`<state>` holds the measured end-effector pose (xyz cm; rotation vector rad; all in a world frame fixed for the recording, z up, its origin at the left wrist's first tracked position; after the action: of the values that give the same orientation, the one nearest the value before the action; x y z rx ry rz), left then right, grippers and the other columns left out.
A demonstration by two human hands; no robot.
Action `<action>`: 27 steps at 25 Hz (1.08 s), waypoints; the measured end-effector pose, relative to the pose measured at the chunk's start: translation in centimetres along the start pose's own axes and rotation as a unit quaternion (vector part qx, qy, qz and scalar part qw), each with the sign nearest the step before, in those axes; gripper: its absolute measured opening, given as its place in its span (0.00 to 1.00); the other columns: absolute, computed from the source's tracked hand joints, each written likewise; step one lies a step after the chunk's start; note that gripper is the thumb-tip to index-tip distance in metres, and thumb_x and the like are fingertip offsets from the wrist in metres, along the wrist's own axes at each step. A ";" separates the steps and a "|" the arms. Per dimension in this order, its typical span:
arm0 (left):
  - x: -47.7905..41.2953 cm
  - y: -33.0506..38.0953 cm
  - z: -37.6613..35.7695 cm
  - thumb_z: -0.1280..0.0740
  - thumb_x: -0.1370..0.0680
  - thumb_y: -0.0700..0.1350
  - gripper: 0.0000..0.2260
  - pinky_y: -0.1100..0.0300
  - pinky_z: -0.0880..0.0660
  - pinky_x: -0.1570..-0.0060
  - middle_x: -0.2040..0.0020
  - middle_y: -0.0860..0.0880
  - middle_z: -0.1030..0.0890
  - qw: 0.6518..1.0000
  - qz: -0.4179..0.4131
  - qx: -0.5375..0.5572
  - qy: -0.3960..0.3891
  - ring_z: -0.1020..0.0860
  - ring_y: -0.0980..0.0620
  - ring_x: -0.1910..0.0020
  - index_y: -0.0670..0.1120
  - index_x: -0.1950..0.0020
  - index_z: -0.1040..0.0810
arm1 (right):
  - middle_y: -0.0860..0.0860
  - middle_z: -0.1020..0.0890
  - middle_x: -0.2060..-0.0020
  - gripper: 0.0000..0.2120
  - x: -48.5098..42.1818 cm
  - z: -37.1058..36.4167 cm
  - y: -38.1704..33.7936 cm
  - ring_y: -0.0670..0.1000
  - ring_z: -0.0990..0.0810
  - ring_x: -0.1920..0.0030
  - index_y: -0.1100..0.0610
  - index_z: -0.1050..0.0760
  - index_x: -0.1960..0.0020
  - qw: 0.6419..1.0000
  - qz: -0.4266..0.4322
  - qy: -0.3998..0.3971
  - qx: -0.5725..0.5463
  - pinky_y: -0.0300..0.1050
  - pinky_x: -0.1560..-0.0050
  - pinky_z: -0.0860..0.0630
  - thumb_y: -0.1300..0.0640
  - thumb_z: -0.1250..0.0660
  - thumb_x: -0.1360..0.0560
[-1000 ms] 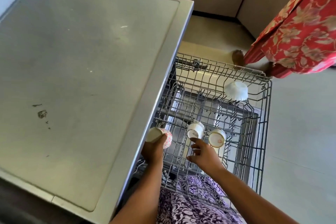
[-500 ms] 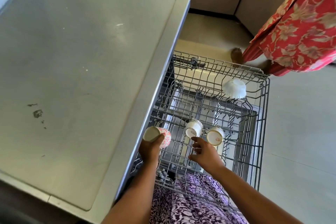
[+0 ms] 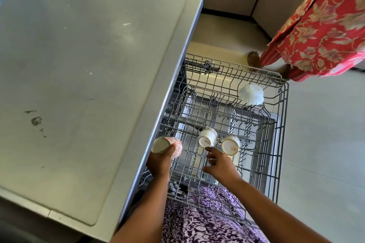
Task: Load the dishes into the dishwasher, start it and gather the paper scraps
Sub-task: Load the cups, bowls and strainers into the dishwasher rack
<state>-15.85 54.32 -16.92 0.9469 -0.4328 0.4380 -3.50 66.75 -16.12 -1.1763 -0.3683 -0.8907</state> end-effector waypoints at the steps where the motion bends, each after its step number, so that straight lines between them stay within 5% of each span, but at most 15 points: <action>1: 0.0 0.1 0.1 0.23 0.34 0.39 0.22 0.54 0.26 0.50 0.54 0.45 0.27 1.000 -0.001 0.011 0.002 0.27 0.47 0.53 0.38 0.43 0.26 | 0.54 0.23 0.40 0.32 -0.1 0.0 0.0 0.51 0.24 0.42 0.54 0.36 0.29 1.000 0.000 0.002 0.001 0.43 0.44 0.26 0.61 0.28 0.30; 6: 0.5 -0.2 0.8 0.23 0.34 0.39 0.22 0.52 0.26 0.50 0.54 0.46 0.26 0.999 -0.039 -0.012 -0.014 0.26 0.47 0.53 0.40 0.44 0.26 | 0.53 0.23 0.39 0.32 0.0 -0.3 -0.3 0.51 0.24 0.42 0.54 0.36 0.29 1.000 0.002 0.001 0.005 0.39 0.49 0.27 0.61 0.29 0.30; 11: 0.6 -2.1 -0.1 0.20 0.39 0.47 0.36 0.47 0.23 0.52 0.43 0.41 0.24 0.985 -0.093 -0.132 -0.065 0.24 0.40 0.48 0.42 0.36 0.33 | 0.53 0.23 0.39 0.32 0.0 -0.4 -0.2 0.51 0.23 0.42 0.54 0.36 0.29 1.000 0.003 0.005 0.013 0.37 0.50 0.27 0.61 0.28 0.30; 27: -3.5 -2.3 -3.3 0.21 0.37 0.45 0.46 0.46 0.30 0.39 0.31 0.40 0.34 0.963 -0.049 -0.214 -0.159 0.32 0.39 0.35 0.44 0.26 0.44 | 0.54 0.24 0.39 0.32 0.5 -1.0 1.0 0.50 0.24 0.42 0.53 0.36 0.29 1.000 -0.013 0.012 0.009 0.33 0.54 0.28 0.60 0.28 0.30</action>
<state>-16.96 55.31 -21.97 0.6115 -0.7373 0.0901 -2.60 65.79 -16.81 -1.1451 -0.3721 -0.9211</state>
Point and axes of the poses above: each hand's wrist, its own x-axis away from the middle knuckle, its own z-axis out of the back of the hand, y = z × x, the point moved 1 cm from there along -x, towards the middle knuckle
